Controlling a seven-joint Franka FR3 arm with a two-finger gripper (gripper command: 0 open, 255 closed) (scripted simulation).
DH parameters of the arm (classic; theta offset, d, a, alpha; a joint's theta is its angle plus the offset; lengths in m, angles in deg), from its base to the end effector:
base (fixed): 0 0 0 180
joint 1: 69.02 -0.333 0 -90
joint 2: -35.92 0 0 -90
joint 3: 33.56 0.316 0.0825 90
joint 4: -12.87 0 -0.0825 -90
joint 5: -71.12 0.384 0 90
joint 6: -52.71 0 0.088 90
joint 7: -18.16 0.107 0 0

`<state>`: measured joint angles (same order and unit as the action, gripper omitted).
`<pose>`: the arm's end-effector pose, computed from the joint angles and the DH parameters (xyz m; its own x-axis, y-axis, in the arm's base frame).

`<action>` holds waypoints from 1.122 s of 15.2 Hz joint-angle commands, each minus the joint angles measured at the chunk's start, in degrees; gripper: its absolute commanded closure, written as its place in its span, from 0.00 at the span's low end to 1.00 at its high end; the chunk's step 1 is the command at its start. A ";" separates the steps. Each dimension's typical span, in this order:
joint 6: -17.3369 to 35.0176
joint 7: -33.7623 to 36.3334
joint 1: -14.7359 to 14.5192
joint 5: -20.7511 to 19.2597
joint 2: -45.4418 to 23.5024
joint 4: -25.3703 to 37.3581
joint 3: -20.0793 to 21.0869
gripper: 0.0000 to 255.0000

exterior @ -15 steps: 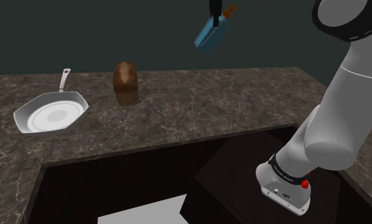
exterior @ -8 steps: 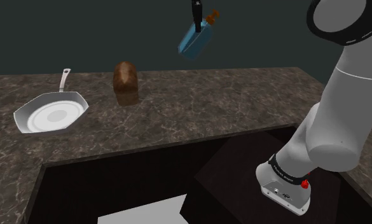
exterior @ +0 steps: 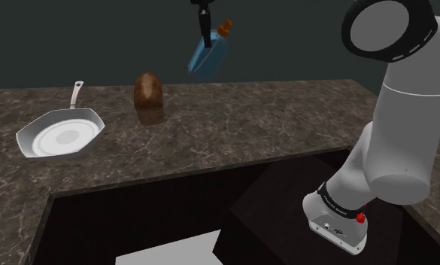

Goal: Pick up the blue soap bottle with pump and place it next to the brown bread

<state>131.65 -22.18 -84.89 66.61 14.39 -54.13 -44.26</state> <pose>0.6379 0.0728 0.5731 0.6861 0.6948 -0.2157 0.7129 -0.7012 0.0088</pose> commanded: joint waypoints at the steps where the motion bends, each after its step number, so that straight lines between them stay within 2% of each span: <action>1: -0.66 2.00 -1.20 0.37 -1.82 2.26 0.67 1.00; 4: -1.97 4.39 -2.63 0.93 -5.13 6.58 1.49 1.00; 17: 9.70 5.70 -3.22 0.62 -2.14 -8.15 1.64 1.00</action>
<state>140.55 -16.55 -88.12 67.20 12.48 -61.75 -42.63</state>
